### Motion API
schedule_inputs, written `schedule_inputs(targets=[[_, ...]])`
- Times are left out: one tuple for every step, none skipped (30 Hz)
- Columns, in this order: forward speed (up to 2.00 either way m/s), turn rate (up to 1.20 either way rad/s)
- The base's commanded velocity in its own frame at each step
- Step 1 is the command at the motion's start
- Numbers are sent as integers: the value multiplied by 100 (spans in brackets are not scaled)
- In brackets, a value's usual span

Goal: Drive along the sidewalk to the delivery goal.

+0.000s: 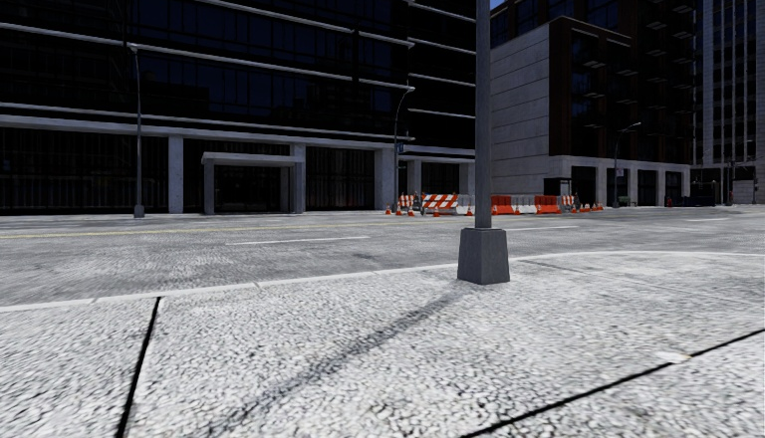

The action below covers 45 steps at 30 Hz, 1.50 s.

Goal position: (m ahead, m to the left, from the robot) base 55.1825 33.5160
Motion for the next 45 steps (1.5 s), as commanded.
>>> schedule_inputs(targets=[[0, 0], [0, 0], [0, 0], [0, 0], [0, 0], [0, 0], [0, 0], [0, 0], [0, 0], [0, 0], [0, 0], [0, 0], [0, 0], [0, 0], [0, 0], [0, 0], [0, 0], [0, 0], [0, 0], [0, 0], [0, 0], [0, 0], [0, 0], [0, 0], [0, 0], [0, 0], [0, 0], [0, 0], [0, 0], [0, 0], [0, 12], [12, 18], [33, 22], [52, 26], [58, 32], [60, 37], [60, 41], [60, 46], [60, 48], [60, 48], [60, 48], [60, 48], [60, 48], [60, 48], [60, 49]])
